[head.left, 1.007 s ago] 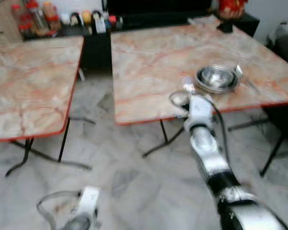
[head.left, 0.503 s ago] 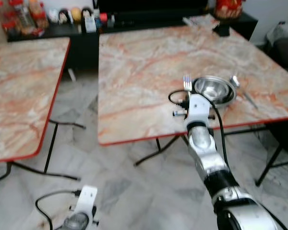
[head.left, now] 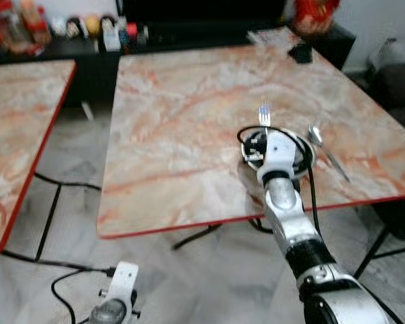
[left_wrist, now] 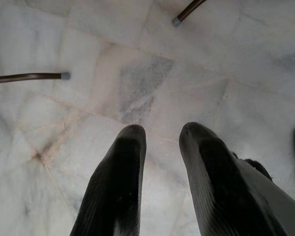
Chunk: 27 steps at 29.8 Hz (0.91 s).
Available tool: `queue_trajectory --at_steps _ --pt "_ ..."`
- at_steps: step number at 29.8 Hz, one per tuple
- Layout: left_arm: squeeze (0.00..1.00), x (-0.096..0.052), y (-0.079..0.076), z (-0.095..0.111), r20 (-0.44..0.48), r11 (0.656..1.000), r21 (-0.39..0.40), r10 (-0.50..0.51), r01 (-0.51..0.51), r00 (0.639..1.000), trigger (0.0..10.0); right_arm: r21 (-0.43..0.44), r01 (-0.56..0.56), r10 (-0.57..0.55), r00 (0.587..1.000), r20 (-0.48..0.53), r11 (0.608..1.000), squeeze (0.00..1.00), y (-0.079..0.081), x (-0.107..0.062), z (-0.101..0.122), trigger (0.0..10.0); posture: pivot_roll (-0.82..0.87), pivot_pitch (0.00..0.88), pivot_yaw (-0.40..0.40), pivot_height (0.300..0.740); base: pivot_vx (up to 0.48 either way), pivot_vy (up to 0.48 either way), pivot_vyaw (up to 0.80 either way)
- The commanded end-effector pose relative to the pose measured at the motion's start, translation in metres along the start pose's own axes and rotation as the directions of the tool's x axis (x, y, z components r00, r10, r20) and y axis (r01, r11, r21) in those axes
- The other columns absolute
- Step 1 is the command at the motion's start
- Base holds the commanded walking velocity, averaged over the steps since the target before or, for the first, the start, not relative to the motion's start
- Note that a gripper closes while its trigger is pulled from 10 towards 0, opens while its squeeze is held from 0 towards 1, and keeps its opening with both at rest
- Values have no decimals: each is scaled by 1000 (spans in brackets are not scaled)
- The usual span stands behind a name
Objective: Setting the table
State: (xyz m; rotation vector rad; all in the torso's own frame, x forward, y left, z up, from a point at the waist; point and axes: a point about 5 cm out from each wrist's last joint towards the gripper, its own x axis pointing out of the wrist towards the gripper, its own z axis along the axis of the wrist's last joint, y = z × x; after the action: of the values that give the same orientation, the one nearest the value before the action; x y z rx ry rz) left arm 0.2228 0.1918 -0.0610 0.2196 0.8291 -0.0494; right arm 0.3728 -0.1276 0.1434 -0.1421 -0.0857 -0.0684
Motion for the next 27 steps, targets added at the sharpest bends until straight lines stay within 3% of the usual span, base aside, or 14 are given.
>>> queue_trajectory --at_steps 1,4,10,27 --pt "0 -1 -7 -4 -15 1000 -2 -13 13 1000 10000 7 26 -26 1000 17 1000 0 -9 2 4 10000 -1 111 10 740 0 -431 0" --pt "0 -1 -7 -4 -15 1000 -2 -13 13 1000 10000 7 26 -26 1000 17 1000 0 -9 2 4 10000 -1 111 10 740 0 -431 0" --pt "0 -1 -6 -4 -13 1000 -12 -7 7 1000 10000 10 32 -32 999 18 999 0 -10 3 5 10000 -2 115 11 740 0 0 0" --pt "0 -1 -5 -6 -20 1000 -5 -7 6 1000 10000 13 23 -23 1000 5 1000 0 -8 1 3 10000 -4 118 12 740 15 -451 0"
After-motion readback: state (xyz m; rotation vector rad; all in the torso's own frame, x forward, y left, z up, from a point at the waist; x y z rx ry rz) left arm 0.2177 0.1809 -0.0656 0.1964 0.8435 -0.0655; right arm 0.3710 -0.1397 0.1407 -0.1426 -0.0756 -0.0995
